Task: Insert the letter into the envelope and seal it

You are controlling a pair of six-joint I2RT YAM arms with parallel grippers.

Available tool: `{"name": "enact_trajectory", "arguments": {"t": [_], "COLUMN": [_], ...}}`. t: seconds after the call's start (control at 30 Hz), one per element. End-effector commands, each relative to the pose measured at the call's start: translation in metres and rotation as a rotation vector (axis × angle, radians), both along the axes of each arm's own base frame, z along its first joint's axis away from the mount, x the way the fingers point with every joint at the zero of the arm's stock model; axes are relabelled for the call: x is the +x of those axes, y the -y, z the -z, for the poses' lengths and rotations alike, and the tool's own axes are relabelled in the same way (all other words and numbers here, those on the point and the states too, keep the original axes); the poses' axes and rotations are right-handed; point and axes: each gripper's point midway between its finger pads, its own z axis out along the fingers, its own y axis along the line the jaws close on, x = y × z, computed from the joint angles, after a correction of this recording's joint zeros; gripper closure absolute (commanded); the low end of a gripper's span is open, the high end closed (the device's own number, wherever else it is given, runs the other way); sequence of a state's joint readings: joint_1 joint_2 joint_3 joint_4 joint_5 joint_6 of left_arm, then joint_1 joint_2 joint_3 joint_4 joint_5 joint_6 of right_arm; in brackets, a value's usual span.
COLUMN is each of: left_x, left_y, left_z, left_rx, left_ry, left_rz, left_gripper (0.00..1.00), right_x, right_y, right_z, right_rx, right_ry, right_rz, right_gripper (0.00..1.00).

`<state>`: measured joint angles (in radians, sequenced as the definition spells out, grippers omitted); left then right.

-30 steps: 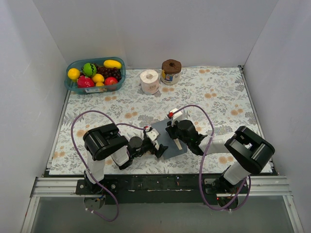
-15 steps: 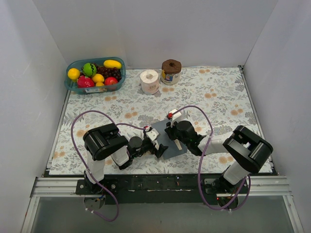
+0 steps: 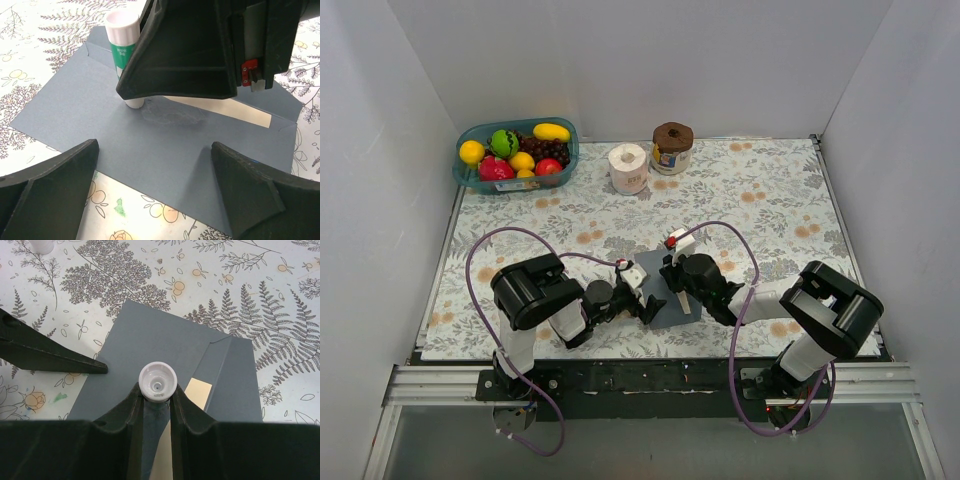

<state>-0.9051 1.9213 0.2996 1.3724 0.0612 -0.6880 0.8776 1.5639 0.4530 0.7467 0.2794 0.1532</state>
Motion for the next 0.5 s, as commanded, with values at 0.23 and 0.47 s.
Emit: {"name": "enact_trajectory", "arguments": {"t": [0.23, 0.47], "left_x": [-0.033, -0.042], "left_y": [-0.031, -0.03], "left_z": [0.074, 0.07], "left_rx": [0.216, 0.202], "left_ry": [-0.238, -0.273], "left_rz": [0.022, 0.046], "left_gripper": [0.08, 0.08], "right_x": [0.004, 0.005], "right_y": [0.013, 0.009], "right_z": [0.003, 0.005], "right_rx": [-0.05, -0.075], "right_ry": [0.004, 0.009], "right_rz": [0.06, 0.032], "right_gripper": [0.99, 0.99]}}
